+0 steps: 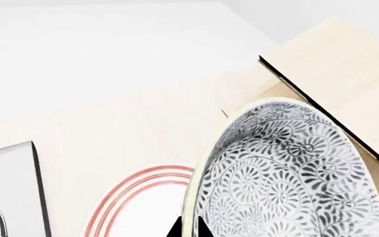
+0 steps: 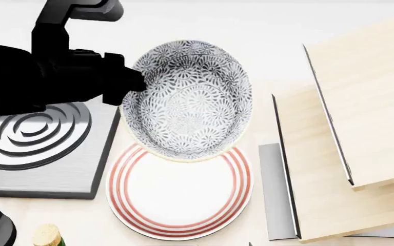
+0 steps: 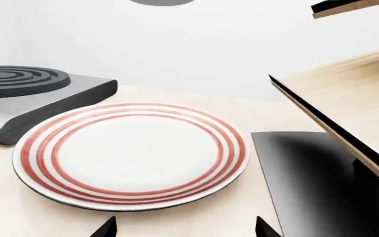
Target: Pick up the akita bowl and put it on the plate.
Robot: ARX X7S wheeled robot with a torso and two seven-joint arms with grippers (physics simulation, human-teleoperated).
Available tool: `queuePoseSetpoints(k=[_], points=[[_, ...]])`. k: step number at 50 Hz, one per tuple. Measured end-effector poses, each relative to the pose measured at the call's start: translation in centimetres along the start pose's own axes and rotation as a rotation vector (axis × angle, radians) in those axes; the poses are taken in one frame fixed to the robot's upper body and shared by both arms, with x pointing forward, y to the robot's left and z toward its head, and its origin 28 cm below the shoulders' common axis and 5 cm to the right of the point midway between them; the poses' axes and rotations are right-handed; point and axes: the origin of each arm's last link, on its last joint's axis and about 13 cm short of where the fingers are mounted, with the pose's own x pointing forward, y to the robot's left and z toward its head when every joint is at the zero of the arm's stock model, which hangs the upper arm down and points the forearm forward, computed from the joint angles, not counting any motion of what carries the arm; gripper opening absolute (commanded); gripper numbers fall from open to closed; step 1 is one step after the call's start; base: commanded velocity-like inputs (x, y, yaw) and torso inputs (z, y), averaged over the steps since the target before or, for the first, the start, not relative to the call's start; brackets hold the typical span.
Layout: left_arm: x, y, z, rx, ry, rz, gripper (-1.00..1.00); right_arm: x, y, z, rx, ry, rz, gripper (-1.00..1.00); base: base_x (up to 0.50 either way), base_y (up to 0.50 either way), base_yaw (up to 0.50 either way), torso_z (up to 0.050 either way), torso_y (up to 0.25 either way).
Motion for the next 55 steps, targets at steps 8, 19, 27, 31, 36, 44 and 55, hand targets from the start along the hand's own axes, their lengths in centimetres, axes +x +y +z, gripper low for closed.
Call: queuePoseSetpoints(k=[8,19,27,31,36,44,55], points=[[0.9,0.1,-0.6,0.012,-0.001,-0.001,-1.0,0.0,0.1,-0.2,-0.001,0.004,0.003,1.0,0.0,0.0,0.0,0.002,-0.075],[1.5,0.4,-1.1,0.005,-0.017,0.012,-1.0,-0.1,0.2,-0.4,-0.002,0.011,0.007,1.0,0.0,0.0,0.0,0.001,-0.031],[1.8,0.6,-1.3,0.002,-0.035,0.019,-1.0,-0.1,0.2,-0.4,-0.001,0.01,0.009,1.0,0.0,0.0,0.0,0.0,0.0],[1.9,0.6,-1.3,0.015,-0.043,0.026,-1.0,-0.1,0.2,-0.4,-0.002,0.009,0.009,1.0,0.0,0.0,0.0,0.002,-0.03],[2.0,0.7,-1.4,0.027,-0.056,0.035,-1.0,0.0,0.3,-0.1,0.008,-0.008,0.013,1.0,0.0,0.0,0.0,0.006,-0.113],[2.2,0.8,-1.5,0.013,-0.065,0.045,-1.0,0.0,0.2,-0.1,0.005,-0.008,0.011,1.0,0.0,0.0,0.0,0.0,0.0],[2.7,1.2,-1.8,0.005,-0.078,0.075,-1.0,0.1,0.2,0.0,0.007,-0.011,0.013,1.0,0.0,0.0,0.0,0.0,-0.019]])
